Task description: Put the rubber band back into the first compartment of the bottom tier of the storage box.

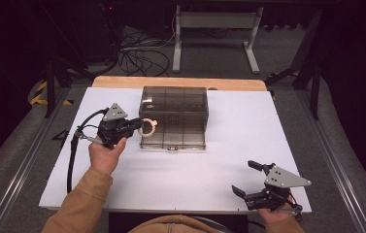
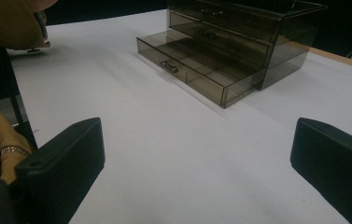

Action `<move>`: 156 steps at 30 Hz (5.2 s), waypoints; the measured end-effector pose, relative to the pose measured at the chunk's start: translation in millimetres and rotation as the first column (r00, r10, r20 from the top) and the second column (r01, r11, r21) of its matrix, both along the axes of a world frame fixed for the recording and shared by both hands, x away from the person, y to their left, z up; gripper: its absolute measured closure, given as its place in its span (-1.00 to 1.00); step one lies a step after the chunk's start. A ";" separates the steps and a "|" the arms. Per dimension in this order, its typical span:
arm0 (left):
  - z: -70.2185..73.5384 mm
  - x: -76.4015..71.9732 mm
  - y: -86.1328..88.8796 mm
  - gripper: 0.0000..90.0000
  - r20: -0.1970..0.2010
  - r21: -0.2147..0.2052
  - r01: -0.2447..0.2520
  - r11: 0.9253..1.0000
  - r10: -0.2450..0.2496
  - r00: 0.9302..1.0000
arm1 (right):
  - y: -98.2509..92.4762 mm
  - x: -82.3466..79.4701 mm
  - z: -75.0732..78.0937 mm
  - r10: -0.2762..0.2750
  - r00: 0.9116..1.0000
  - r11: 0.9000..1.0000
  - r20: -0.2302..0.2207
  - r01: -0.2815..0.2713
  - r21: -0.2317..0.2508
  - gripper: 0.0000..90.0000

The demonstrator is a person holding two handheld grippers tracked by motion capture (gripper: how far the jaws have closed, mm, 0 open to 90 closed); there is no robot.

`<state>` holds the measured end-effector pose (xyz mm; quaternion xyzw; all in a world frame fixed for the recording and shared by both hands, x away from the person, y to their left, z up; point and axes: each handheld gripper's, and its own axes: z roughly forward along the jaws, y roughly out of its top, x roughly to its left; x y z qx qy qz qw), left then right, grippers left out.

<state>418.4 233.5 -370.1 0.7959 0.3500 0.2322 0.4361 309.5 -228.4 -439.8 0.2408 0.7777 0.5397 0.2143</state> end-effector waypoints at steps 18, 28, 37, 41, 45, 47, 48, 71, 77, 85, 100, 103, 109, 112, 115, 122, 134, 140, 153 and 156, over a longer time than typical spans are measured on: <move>-8.9 11.3 -8.6 0.85 -0.007 0.014 0.006 1.000 -0.006 1.000 | -1.8 -1.2 1.0 0.001 1.000 1.000 0.006 -0.001 0.006 -0.92; -12.4 9.9 -8.5 0.85 0.032 0.040 0.026 0.999 -0.027 0.999 | -1.8 -1.2 1.0 0.002 1.000 1.000 0.005 -0.002 0.007 -0.92; -20.4 14.6 -5.1 0.85 0.014 0.035 0.030 0.999 -0.031 0.999 | -2.1 -1.1 1.0 0.002 1.000 1.000 0.006 -0.002 0.009 -0.92; -25.0 17.8 -2.9 0.85 -0.004 0.017 0.032 0.999 -0.032 0.999 | -2.1 -1.1 0.9 0.001 1.000 1.000 0.003 -0.001 0.009 -0.92; -29.5 20.3 -2.1 0.85 -0.019 0.013 0.033 0.999 -0.033 0.999 | -2.1 -1.0 0.8 0.002 1.000 1.000 0.003 -0.002 0.011 -0.92; -31.6 21.2 -2.5 0.85 -0.022 0.018 0.031 0.999 -0.031 0.999 | -2.1 -1.0 0.9 0.002 1.000 1.000 0.003 -0.002 0.011 -0.92; -33.0 21.5 -3.0 0.85 -0.026 0.015 0.031 0.999 -0.031 0.999 | -2.1 -1.1 0.9 0.001 1.000 1.000 0.003 -0.001 0.010 -0.92; -58.3 35.9 -10.1 0.84 -0.081 0.055 0.012 0.998 -0.007 0.997 | -1.7 -0.8 0.3 0.005 1.000 1.000 -0.001 -0.005 0.007 -0.92; -63.4 39.3 -10.7 0.84 -0.087 0.061 0.002 0.998 0.004 0.996 | -1.7 -0.8 0.2 0.006 1.000 1.000 -0.001 -0.006 0.007 -0.92; -69.4 43.3 -12.5 0.84 -0.087 0.076 -0.012 0.997 0.019 0.996 | -1.6 -0.6 0.1 0.005 1.000 1.000 0.001 -0.005 0.005 -0.92; -73.9 45.4 -14.9 0.84 -0.103 0.087 -0.019 0.996 0.028 0.994 | -1.7 -1.1 0.4 0.006 1.000 1.000 0.000 -0.006 0.006 -0.92; -73.8 44.4 -16.1 0.84 -0.100 0.097 -0.021 0.995 0.031 0.994 | -1.9 -1.2 0.4 0.006 1.000 1.000 0.000 -0.006 0.006 -0.92; -74.0 44.0 -17.1 0.84 -0.101 0.112 -0.022 0.993 0.034 0.994 | -1.9 -1.0 0.4 0.007 1.000 1.000 0.000 -0.007 0.006 -0.92; -73.3 44.0 -15.7 0.74 -0.110 0.100 -0.019 0.995 0.030 0.993 | -1.8 -1.0 0.4 0.007 1.000 1.000 0.001 -0.007 0.006 -0.92; -72.4 43.2 -15.7 0.63 -0.112 0.087 -0.017 0.996 0.026 0.993 | -1.9 -0.9 0.3 0.007 1.000 1.000 0.000 -0.007 0.008 -0.92; -63.9 38.0 -13.4 0.50 -0.095 0.050 -0.004 0.999 0.009 0.995 | -1.9 -0.7 0.1 0.007 1.000 1.000 -0.001 -0.007 0.008 -0.92; -42.6 19.7 -10.7 0.29 -0.042 -0.014 0.015 1.000 -0.016 0.999 | -1.6 0.5 -0.2 0.004 1.000 1.000 -0.004 -0.004 0.009 -0.92; -38.1 15.4 -9.8 0.28 -0.033 -0.015 0.020 1.000 -0.020 0.999 | -1.4 1.0 -0.1 0.007 1.000 1.000 -0.004 -0.007 0.009 -0.92; -27.7 4.2 -8.2 0.16 -0.012 -0.047 0.035 0.998 -0.036 0.999 | -1.4 1.0 -0.2 0.007 1.000 1.000 -0.003 -0.007 0.007 -0.92; -22.6 -2.6 -6.2 0.05 0.009 -0.048 0.044 0.998 -0.043 0.999 | -1.4 1.3 -0.3 0.008 1.000 1.000 -0.005 -0.008 0.007 -0.92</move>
